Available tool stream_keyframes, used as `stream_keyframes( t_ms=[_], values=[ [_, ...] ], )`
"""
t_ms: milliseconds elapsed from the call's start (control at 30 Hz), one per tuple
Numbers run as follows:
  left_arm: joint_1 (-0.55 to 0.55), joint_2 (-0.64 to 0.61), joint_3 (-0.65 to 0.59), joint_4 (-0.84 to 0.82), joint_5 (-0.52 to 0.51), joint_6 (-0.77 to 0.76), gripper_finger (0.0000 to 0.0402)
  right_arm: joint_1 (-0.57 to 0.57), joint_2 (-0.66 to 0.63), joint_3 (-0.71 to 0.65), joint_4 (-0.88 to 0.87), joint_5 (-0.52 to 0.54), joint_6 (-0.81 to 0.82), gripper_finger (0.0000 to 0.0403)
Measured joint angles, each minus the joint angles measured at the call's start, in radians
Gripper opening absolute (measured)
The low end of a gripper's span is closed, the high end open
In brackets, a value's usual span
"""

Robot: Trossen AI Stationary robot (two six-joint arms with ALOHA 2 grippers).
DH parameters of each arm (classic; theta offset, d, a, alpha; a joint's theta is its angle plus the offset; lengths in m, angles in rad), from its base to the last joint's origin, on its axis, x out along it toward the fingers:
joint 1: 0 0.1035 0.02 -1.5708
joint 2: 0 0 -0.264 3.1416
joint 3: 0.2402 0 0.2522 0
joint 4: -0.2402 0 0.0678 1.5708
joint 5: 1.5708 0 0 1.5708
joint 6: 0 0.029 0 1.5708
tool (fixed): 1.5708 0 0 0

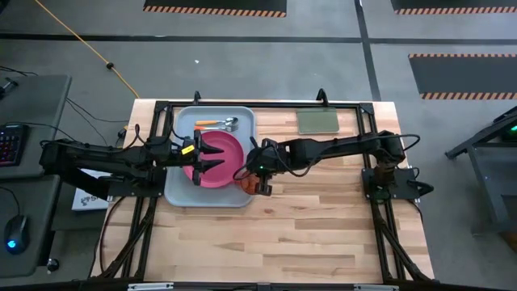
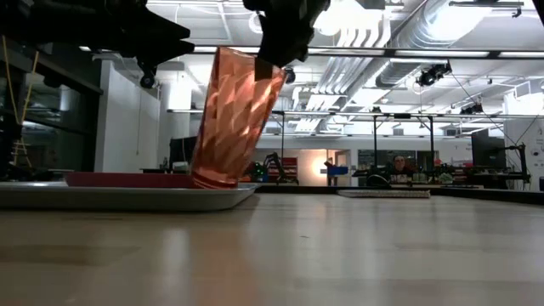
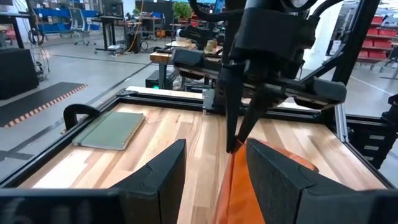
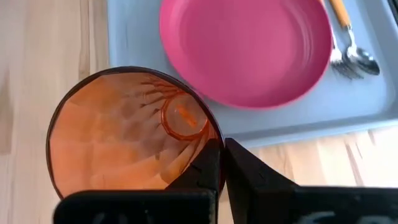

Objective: Pick and place plate/cup/fork/spoon on tray
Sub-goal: Put the orange glass on the gray serving tray to the bottom of the pink plate

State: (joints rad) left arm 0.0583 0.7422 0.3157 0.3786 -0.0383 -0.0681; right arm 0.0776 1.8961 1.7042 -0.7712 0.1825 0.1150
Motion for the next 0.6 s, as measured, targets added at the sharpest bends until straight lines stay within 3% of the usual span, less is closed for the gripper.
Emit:
stream_keyframes(
  t_ms=[600],
  values=[
    [0.000, 0.000, 0.000, -0.005, 0.000, 0.000, 0.0156, 0.003, -0.002, 0.007, -0.246, 0.000, 0.061, 0.0000]
  ],
)
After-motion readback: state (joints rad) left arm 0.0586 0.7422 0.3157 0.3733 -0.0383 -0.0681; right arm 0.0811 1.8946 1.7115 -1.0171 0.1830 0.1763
